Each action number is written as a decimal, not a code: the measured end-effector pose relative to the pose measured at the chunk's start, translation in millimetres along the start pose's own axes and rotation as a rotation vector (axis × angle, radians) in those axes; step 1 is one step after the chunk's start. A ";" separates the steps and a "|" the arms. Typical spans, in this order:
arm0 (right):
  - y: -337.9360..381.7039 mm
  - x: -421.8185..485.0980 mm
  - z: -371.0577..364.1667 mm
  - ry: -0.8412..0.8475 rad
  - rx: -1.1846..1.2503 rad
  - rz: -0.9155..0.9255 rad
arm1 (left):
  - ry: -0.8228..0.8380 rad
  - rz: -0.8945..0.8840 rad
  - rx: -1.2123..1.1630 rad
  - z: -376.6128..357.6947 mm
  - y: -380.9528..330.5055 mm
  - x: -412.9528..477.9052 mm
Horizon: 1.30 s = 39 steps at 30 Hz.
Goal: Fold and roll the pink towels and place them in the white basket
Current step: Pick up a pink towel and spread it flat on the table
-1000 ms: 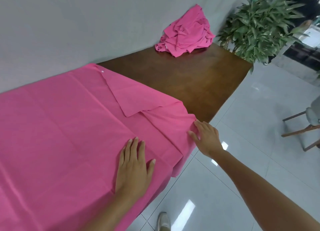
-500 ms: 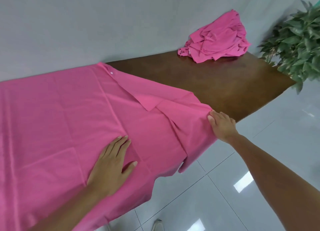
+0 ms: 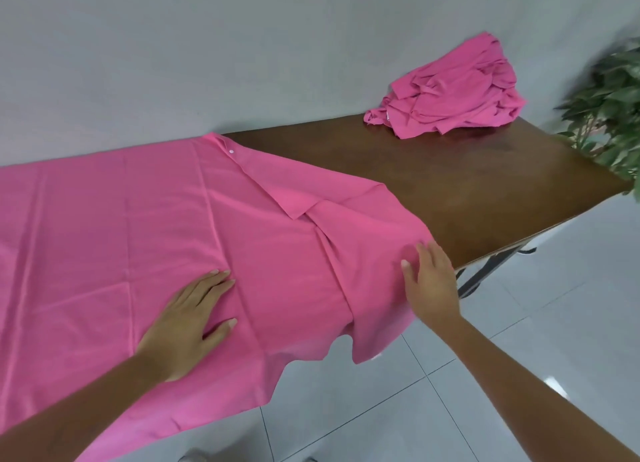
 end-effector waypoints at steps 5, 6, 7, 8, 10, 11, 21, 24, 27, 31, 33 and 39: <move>5.3 -59.9 2.7 -0.035 0.049 -0.027 | 0.011 0.028 -0.015 -0.4 1.0 0.1; 0.3 -62.4 -0.2 -0.022 0.040 -0.045 | 0.015 0.031 -0.019 -0.5 1.3 -0.3; -5.3 -62.1 -1.8 -0.020 0.027 -0.054 | 0.019 0.035 -0.024 -0.6 1.6 -0.9; -10.8 -59.3 -2.7 -0.026 0.011 -0.051 | 0.022 0.039 -0.027 -0.6 2.0 -1.5; -19.1 -50.0 -3.0 -0.030 -0.029 -0.022 | 0.023 0.041 -0.028 -0.1 1.6 -1.9; -22.9 -44.0 -3.2 -0.021 -0.046 -0.008 | 0.023 0.040 -0.029 0.1 1.3 -2.0; -70.6 41.7 -14.4 0.201 -0.251 0.064 | 0.028 0.019 -0.039 -1.8 1.4 -2.6; -70.4 55.1 -16.5 0.244 -0.305 0.073 | 0.030 0.015 -0.030 -2.2 2.0 -2.8; -69.4 53.5 -20.2 0.238 -0.335 0.075 | 0.029 0.019 -0.036 -2.5 2.7 -3.0; -69.9 47.7 -23.6 0.205 -0.307 0.054 | 0.022 0.014 -0.025 -1.4 0.7 -2.9; -69.9 45.7 -22.0 0.188 -0.283 0.046 | 0.026 0.011 -0.025 -1.2 0.0 -3.2; -56.6 48.0 -9.9 0.121 -0.235 0.068 | 0.015 0.010 -0.040 0.6 1.6 8.2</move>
Point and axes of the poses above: each hand's wrist, its own x-axis towards the middle knuckle, its own z-axis out of the back of the hand, y = z × x, the point moved 8 cm from there along x, towards the middle knuckle, and after that the axes turned 11 degrees about -y, right-handed, at the moved point
